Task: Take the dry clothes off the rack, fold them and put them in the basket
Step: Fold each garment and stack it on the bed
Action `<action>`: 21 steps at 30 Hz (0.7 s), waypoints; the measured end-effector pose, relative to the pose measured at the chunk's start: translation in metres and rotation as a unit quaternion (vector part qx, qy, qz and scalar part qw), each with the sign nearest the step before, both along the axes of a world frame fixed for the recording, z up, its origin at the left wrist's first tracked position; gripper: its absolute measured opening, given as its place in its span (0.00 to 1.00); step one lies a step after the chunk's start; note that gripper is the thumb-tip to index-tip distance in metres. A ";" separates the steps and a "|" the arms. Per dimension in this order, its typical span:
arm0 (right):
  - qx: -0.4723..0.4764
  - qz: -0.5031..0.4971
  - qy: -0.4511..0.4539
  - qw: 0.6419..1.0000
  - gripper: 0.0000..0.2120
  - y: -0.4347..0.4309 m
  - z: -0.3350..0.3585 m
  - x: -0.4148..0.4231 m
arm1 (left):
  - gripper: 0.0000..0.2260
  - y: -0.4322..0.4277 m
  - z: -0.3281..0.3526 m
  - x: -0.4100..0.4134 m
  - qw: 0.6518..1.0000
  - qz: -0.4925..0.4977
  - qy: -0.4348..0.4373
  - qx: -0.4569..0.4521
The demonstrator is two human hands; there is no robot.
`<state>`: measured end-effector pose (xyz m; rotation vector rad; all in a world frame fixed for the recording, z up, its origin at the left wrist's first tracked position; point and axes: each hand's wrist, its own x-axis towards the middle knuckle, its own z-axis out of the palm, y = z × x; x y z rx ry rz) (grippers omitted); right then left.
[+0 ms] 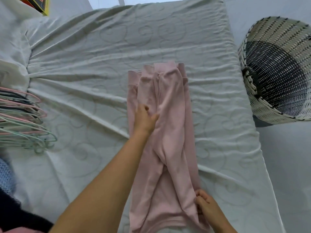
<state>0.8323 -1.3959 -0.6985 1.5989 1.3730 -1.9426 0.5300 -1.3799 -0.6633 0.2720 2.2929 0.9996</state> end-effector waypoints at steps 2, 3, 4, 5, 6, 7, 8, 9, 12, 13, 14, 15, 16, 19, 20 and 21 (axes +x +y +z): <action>-0.007 -0.020 0.010 1.000 0.09 -0.002 -0.001 0.001 | 0.22 -0.030 -0.018 0.037 0.996 -0.043 -0.020 -0.071; -0.010 -0.025 0.022 0.999 0.08 -0.003 0.000 0.001 | 0.22 -0.039 -0.024 0.050 0.996 -0.054 -0.021 -0.069; -0.009 -0.027 0.037 0.999 0.08 -0.004 0.000 0.001 | 0.21 -0.043 -0.029 0.058 0.997 -0.050 -0.026 -0.059; -0.004 -0.025 0.052 0.998 0.07 -0.005 0.001 0.001 | 0.21 -0.044 -0.032 0.061 0.998 -0.030 -0.037 -0.051; 0.000 -0.020 0.062 0.998 0.06 -0.006 0.002 0.002 | 0.19 -0.041 -0.031 0.062 0.997 -0.001 -0.055 -0.052; 0.002 -0.017 0.070 0.997 0.06 -0.007 0.004 0.002 | 0.16 -0.038 -0.028 0.062 0.995 0.026 -0.073 -0.055; 0.004 -0.021 0.068 0.997 0.09 -0.008 0.006 0.003 | 0.11 -0.036 -0.028 0.061 0.994 0.051 -0.083 -0.053; 0.009 -0.032 0.060 0.998 0.11 -0.008 0.008 0.005 | 0.08 -0.036 -0.027 0.059 0.993 0.069 -0.083 -0.049; 0.055 -0.019 0.012 0.998 0.08 -0.008 0.004 0.018 | 0.12 -0.046 -0.024 0.058 0.995 0.055 -0.040 -0.066; 0.069 0.005 -0.001 0.998 0.09 -0.008 0.000 0.022 | 0.10 -0.051 -0.023 0.059 0.995 0.039 -0.037 -0.081; 0.073 0.029 -0.007 0.997 0.10 -0.008 -0.002 0.025 | 0.09 -0.056 -0.023 0.061 0.994 0.021 -0.046 -0.097; 0.074 0.051 -0.008 0.996 0.10 -0.006 -0.004 0.026 | 0.10 -0.060 -0.023 0.062 0.993 0.009 -0.056 -0.107; 0.072 0.076 -0.004 0.995 0.10 -0.004 -0.003 0.024 | 0.11 -0.064 -0.023 0.063 0.992 0.002 -0.060 -0.109; 0.056 0.120 0.005 0.991 0.08 0.002 -0.001 0.018 | 0.18 -0.084 -0.020 0.068 0.993 0.008 0.032 -0.117; 0.049 0.121 0.001 0.991 0.07 0.003 -0.001 0.018 | 0.21 -0.095 -0.018 0.072 0.987 0.019 0.073 -0.142; 0.042 0.124 -0.004 0.991 0.07 0.003 0.000 0.018 | 0.24 -0.109 -0.017 0.077 0.982 0.039 0.088 -0.165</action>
